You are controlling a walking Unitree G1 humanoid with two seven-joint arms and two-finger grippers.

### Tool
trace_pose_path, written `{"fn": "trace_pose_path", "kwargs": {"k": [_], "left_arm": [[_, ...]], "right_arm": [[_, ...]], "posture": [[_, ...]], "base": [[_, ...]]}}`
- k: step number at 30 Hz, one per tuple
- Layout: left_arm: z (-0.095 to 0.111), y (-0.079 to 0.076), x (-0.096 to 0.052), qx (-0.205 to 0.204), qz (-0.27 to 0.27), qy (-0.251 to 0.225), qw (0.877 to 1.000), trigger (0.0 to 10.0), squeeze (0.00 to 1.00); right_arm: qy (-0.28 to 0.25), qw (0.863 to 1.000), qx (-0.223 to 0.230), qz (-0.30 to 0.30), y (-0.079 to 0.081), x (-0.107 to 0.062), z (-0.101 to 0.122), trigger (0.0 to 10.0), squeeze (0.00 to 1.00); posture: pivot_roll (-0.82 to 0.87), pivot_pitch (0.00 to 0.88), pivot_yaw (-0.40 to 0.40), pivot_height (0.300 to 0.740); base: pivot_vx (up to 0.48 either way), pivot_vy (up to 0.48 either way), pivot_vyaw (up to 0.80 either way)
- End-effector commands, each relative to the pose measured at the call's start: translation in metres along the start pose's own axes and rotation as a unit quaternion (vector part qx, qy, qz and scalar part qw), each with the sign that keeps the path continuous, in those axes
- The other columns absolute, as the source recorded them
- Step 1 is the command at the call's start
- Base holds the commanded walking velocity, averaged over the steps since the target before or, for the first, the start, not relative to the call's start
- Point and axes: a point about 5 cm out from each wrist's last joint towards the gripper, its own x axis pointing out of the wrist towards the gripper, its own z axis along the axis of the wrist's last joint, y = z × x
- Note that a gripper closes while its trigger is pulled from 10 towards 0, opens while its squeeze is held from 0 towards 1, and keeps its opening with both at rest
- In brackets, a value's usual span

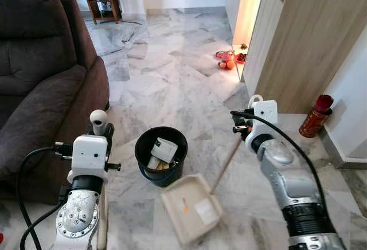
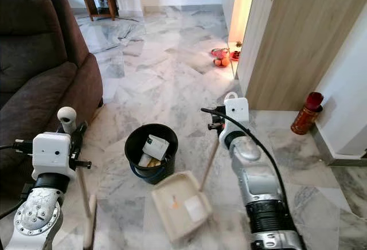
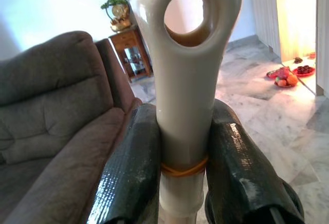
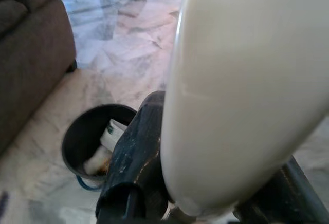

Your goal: Sweep floor

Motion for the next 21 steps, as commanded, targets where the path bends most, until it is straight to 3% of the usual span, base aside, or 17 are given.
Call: {"fn": "trace_pose_path", "kwargs": {"k": [1,7,21], "left_arm": [[0.006,0.004,0.002,0.015,0.011,-0.021,1.0,10.0,0.0],[0.006,0.002,0.002,0.012,0.009,-0.021,1.0,10.0,0.0],[0.006,0.002,0.002,0.01,0.008,-0.018,1.0,10.0,0.0]], "right_arm": [[-0.046,0.999,-0.013,0.013,0.004,-0.001,0.031,10.0,0.0],[-0.073,0.997,0.033,-0.006,-0.001,-0.005,0.07,10.0,0.0],[-0.071,0.997,-0.007,-0.022,-0.02,-0.015,0.114,10.0,0.0]], "posture": [[-0.21,0.052,0.078,0.74],[-0.21,0.057,0.085,0.74],[-0.22,0.065,0.088,0.74]], "base": [[0.0,0.0,0.0],[0.0,0.0,0.0],[0.0,0.0,0.0]]}}
